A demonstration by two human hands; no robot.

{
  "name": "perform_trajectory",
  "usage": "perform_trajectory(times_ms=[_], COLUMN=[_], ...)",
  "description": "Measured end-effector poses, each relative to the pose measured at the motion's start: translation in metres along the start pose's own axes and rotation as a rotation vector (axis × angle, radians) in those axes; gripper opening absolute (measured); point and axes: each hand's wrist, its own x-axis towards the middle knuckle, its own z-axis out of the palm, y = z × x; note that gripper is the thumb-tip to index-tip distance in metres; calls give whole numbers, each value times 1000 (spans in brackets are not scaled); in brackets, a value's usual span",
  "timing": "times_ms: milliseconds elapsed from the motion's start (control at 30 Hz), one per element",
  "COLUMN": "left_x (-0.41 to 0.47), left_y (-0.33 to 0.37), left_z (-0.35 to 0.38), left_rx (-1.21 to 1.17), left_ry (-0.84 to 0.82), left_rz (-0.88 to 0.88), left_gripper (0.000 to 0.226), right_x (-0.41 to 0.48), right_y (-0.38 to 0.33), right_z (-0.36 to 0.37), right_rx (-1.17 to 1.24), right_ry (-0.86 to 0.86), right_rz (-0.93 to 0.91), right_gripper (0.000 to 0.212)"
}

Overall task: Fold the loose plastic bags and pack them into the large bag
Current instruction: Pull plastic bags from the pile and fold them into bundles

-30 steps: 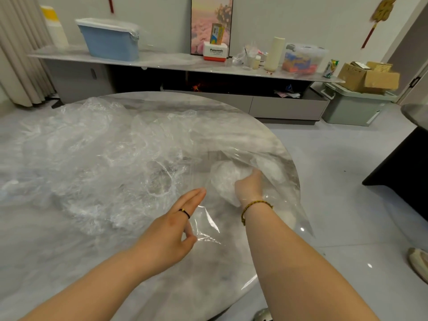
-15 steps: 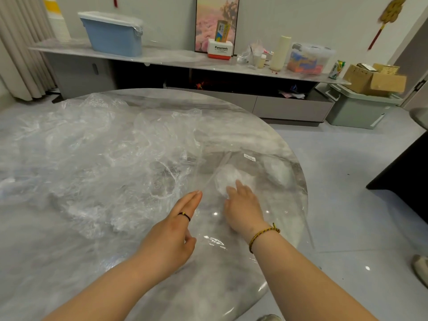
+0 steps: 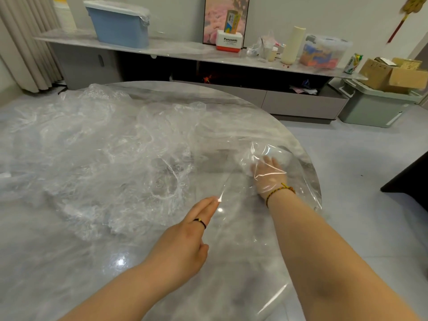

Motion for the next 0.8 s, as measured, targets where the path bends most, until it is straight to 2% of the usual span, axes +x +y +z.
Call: perform_trajectory(times_ms=[100,200,333,433,667,800], left_x=[6,11,14,13,16,23], left_y=[0,-3,-9,-9,-12,-12], left_z=[2,3,3,4,6,6], left_rx=[20,21,7,10,37,48], left_ry=[-15,-23,-30,-48,-59,-45], left_rz=[6,-15,-49,-48,-52,-65], left_gripper=[69,74,73,73,72,74], right_x=[14,13,8,2,14,16], right_y=[9,2,-6,-9,-9,-15], right_z=[11,5,1,3,13,22], right_rx=[-89,-48,35,119,381,362], right_ry=[-32,-8,82,139,93,113], right_rz=[56,22,3,47,99,71], right_gripper=[49,55,60,47,57,58])
